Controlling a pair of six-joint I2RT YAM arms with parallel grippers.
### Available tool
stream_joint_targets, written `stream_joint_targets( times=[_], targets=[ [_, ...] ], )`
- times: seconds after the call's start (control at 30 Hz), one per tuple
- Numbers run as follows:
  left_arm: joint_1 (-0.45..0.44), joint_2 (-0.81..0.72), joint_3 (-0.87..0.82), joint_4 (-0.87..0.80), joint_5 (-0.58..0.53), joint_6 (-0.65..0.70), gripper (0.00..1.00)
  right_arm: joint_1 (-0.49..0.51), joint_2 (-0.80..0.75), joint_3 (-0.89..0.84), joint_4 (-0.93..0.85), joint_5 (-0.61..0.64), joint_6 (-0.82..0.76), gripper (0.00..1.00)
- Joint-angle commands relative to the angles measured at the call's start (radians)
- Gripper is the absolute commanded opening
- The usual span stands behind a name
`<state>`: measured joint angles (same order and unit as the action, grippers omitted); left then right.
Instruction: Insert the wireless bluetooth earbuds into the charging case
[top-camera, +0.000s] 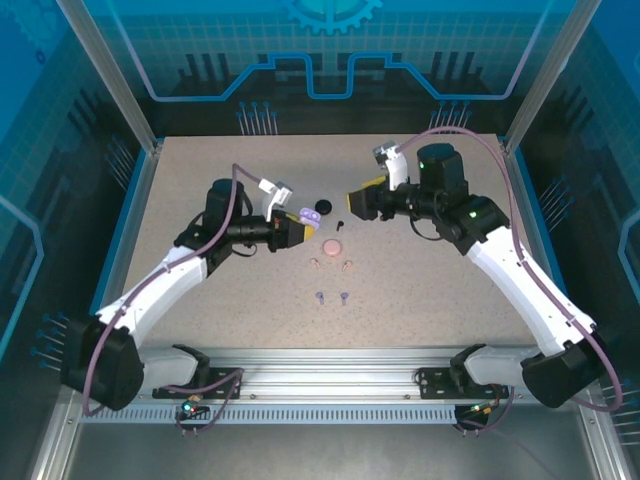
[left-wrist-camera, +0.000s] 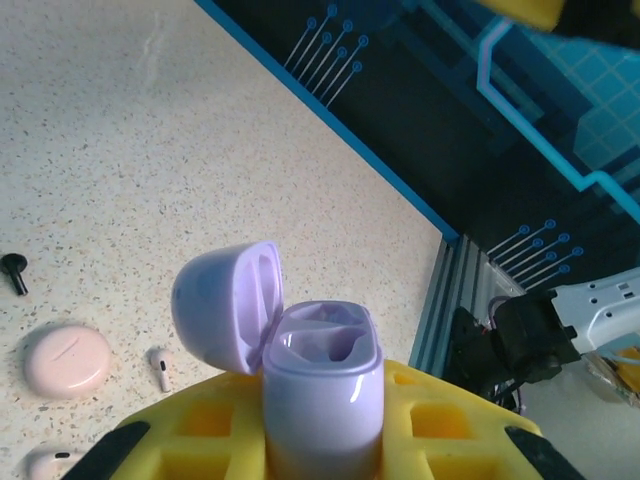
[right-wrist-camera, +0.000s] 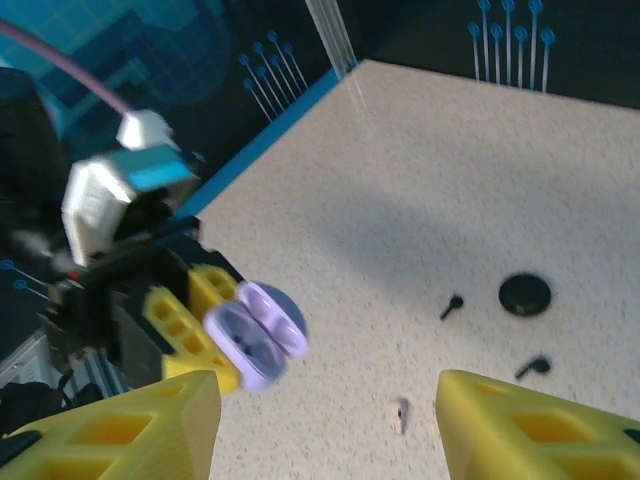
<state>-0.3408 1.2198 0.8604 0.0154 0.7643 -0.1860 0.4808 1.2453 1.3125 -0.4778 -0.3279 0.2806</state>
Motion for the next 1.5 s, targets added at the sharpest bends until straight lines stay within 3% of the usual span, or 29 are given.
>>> stream_joint_targets(
  times=[0.0,0.37,0.7,1.03,1.47],
  targets=[
    [-0.010,-0.095,-0.074,0.221,-0.068,-0.065,0.00,0.040,-0.024,-0.079,-0.025,0.109,0.111,0.60],
    [-0.052,-0.267,-0.271,0.594,-0.300,-0.042,0.00,0.271,0.067,-0.283,-0.024,0.437,0.330,0.60],
    [-0.053,-0.328,-0.354,0.776,-0.431,0.035,0.00,0.442,0.294,-0.291,0.026,0.566,0.464,0.58],
    [-0.053,-0.390,-0.371,0.764,-0.572,0.069,0.00,0.536,0.530,-0.135,-0.034,0.632,0.492,0.51],
    [-0.053,-0.407,-0.370,0.750,-0.577,0.078,0.00,0.564,0.656,-0.065,-0.078,0.676,0.550,0.43]
  ],
)
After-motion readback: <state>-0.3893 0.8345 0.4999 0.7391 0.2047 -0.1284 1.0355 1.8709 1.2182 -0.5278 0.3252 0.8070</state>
